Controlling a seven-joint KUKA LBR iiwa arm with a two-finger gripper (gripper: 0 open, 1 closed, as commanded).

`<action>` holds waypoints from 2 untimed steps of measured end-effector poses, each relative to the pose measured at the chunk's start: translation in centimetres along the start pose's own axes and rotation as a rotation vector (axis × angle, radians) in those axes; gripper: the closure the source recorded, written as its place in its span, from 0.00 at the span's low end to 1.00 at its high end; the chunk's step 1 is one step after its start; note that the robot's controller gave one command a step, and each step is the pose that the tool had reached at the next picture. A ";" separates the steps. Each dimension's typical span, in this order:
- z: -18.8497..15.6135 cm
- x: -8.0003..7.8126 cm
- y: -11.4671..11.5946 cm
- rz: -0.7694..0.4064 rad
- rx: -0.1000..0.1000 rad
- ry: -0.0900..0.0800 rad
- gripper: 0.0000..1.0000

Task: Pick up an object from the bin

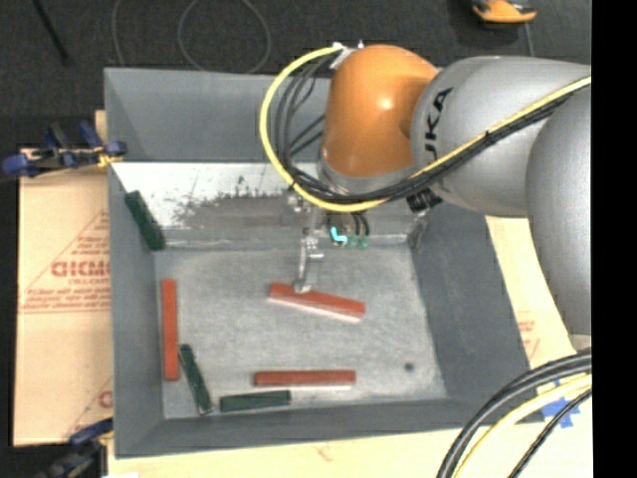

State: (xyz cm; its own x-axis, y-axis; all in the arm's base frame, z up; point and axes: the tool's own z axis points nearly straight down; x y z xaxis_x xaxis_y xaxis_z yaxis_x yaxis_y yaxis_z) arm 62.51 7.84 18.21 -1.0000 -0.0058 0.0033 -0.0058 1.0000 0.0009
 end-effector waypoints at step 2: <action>11.1 0.0 -5.8 0.232 0.000 -0.008 1.00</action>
Offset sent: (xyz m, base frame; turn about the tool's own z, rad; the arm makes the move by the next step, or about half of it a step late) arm -0.0013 -0.0569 -0.1121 0.2328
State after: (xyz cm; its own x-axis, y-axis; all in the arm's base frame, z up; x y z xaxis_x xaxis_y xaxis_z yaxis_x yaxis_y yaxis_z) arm 62.54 2.03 7.13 -0.9746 0.2241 -0.0049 0.2241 0.9746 0.0015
